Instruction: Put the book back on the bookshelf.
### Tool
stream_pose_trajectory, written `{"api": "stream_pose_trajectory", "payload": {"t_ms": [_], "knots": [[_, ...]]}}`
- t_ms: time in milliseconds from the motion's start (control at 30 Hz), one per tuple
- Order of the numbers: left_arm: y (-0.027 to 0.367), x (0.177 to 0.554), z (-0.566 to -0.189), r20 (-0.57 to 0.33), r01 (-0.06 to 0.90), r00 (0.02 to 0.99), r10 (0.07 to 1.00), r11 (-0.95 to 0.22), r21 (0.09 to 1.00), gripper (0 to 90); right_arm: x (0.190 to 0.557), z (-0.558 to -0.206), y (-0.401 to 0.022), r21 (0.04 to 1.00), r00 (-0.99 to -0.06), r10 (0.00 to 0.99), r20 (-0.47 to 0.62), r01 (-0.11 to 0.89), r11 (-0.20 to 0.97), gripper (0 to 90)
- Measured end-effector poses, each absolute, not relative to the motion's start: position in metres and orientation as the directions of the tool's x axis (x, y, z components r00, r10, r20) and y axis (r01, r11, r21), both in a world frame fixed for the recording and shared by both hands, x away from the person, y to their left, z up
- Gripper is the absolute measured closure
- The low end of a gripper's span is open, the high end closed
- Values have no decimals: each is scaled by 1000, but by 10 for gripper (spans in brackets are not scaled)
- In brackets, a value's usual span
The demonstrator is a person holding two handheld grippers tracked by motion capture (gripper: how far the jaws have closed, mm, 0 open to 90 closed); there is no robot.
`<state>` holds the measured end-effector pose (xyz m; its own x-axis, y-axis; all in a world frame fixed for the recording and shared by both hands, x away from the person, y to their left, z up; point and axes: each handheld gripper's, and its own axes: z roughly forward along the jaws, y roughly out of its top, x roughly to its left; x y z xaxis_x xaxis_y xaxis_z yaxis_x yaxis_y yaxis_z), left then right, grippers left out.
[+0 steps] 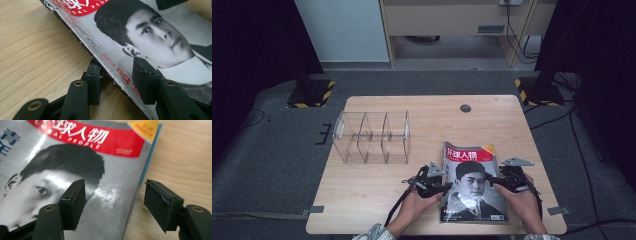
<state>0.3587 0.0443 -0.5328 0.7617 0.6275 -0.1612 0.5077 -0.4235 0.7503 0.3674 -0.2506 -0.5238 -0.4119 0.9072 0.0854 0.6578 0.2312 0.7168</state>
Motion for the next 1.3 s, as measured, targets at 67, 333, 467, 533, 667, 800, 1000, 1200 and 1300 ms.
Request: {"api": "stream_pose_trajectory", "payload": {"t_ms": [67,333,467,533,667,800,1000,1200,1300], "knots": [[44,358,-533,-165,509,763,625,-423,750,598,368,-527,-250,699,-413,907,83,673,242,344],[42,357,-530,-187,518,768,613,-423,743,603,366,-530,-251,710,-419,904,84,662,241,349],[42,363,-529,-214,536,757,617,-399,744,495,365,-530,-250,712,-424,902,77,657,249,350],[39,371,-528,-217,539,753,621,-393,745,467,365,-530,-250,713,-431,899,75,654,254,351],[34,384,-527,-231,552,748,622,-391,736,433,365,-531,-250,718,-444,893,70,645,264,352],[31,396,-525,-238,559,747,620,-393,730,413,365,-531,-249,721,-449,890,72,640,265,352],[23,409,-517,-213,542,763,610,-424,725,361,365,-532,-248,727,-460,885,69,631,272,352],[16,420,-512,-213,544,763,610,-428,722,275,365,-533,-248,731,-461,885,66,626,271,352],[14,426,-510,-218,542,761,611,-416,730,286,365,-533,-247,733,-459,886,72,627,265,353]]}}
